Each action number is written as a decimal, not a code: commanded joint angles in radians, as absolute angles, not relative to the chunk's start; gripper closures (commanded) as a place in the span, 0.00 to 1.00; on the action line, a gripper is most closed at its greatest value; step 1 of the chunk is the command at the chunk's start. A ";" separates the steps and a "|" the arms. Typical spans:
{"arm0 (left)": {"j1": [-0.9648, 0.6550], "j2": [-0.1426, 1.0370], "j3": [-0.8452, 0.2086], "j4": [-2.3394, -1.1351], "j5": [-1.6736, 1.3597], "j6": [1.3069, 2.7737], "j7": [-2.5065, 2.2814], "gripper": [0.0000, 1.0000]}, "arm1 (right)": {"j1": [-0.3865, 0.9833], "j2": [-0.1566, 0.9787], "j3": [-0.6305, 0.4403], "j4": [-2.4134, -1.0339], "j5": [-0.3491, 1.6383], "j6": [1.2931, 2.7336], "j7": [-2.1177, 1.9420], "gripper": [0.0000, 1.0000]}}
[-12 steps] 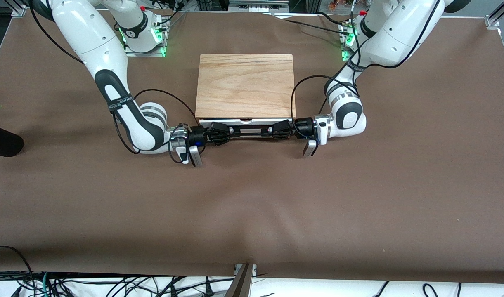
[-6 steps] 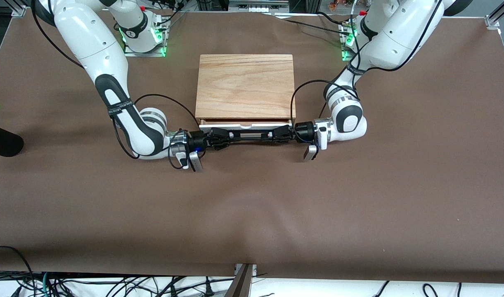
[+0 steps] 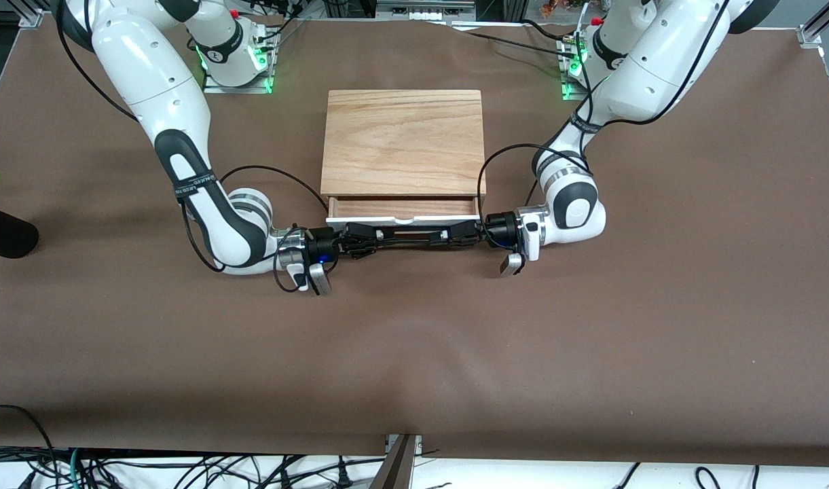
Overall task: Pull top drawer with both arms simultaneously
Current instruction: 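Pull the drawer out of the box with both grippers together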
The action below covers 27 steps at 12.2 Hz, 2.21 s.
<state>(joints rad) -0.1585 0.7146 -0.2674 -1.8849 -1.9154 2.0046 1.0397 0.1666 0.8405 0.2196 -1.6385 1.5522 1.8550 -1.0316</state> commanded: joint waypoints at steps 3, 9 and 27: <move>-0.183 0.732 -0.252 -1.819 -1.898 2.146 0.867 1.00 | 0.126 0.885 0.179 -1.464 1.614 1.893 -0.948 1.00; -0.170 0.739 -0.218 -1.749 -1.822 2.169 0.769 1.00 | 0.127 0.939 0.157 -1.382 1.614 1.894 -0.940 1.00; -0.138 0.900 -0.147 -1.609 -1.799 2.029 0.755 1.00 | 0.137 1.014 0.123 -1.281 1.612 1.898 -0.942 0.39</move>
